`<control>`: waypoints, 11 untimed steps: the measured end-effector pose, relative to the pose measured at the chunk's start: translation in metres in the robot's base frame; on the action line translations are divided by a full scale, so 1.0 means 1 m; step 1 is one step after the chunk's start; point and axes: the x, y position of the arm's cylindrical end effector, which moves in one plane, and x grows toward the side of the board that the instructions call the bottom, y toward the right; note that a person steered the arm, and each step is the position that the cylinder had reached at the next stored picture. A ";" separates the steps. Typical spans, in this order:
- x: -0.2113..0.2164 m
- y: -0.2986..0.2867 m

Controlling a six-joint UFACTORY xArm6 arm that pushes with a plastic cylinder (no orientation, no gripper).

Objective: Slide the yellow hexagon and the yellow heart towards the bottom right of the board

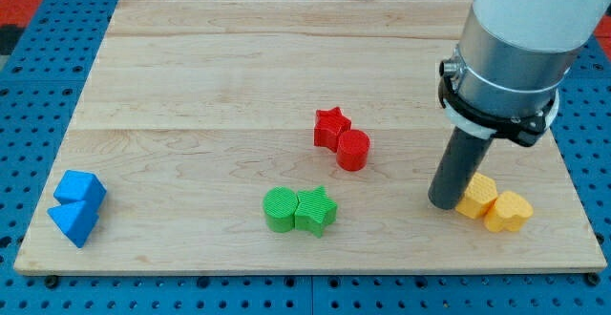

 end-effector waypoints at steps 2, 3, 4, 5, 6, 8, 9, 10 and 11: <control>0.001 -0.009; -0.030 -0.018; -0.048 -0.007; -0.043 0.027; -0.039 0.040; -0.031 0.040; -0.024 0.040; -0.021 0.040; -0.015 0.040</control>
